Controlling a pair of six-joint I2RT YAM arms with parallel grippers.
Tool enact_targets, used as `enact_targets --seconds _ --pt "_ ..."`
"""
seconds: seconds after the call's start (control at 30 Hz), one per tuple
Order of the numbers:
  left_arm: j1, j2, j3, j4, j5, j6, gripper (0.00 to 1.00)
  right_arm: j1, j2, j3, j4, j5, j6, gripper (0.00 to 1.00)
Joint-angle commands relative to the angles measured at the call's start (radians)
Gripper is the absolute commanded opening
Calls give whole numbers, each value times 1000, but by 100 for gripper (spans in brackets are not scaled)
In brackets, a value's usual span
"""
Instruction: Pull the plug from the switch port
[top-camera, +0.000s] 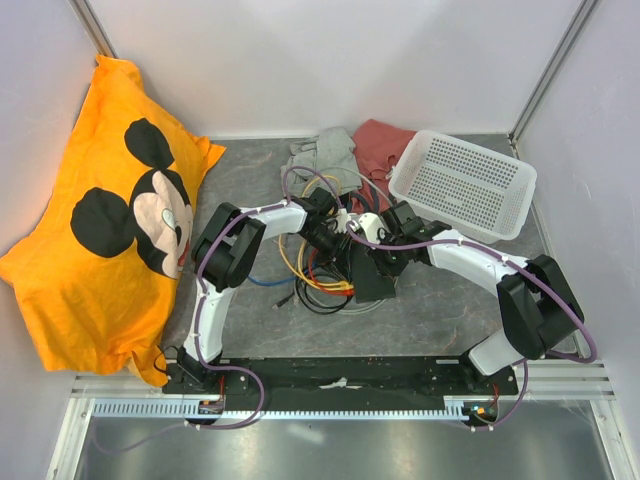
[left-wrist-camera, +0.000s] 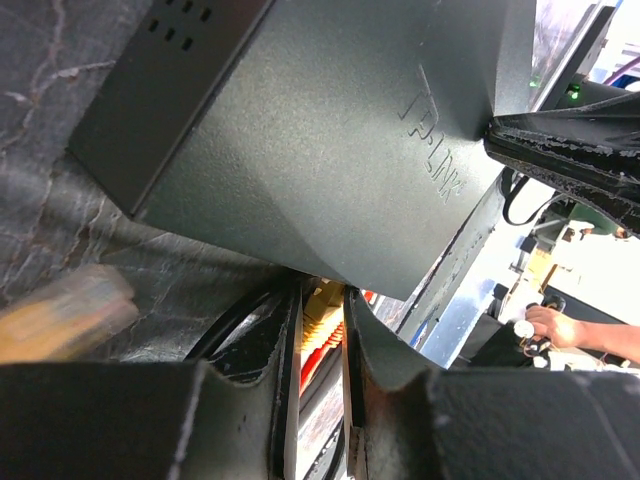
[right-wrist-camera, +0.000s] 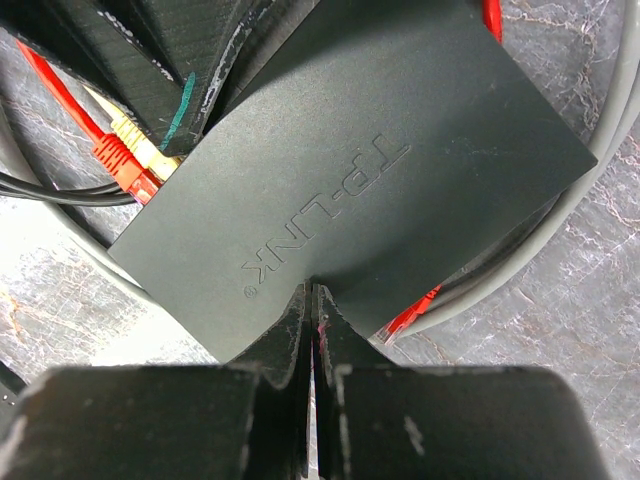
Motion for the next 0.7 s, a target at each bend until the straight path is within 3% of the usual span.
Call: enact_targets --seconds 0.0,0.33,0.67 --pt "27 35 -26 -43 -349 11 2 -3 42 -31 -33 66 -23 0" --pt "43 9 -70 -38 -372 17 2 -3 49 -37 -32 85 -30 0" --pt "73 0 -136 8 -299 60 2 5 50 -59 -28 115 -55 0"
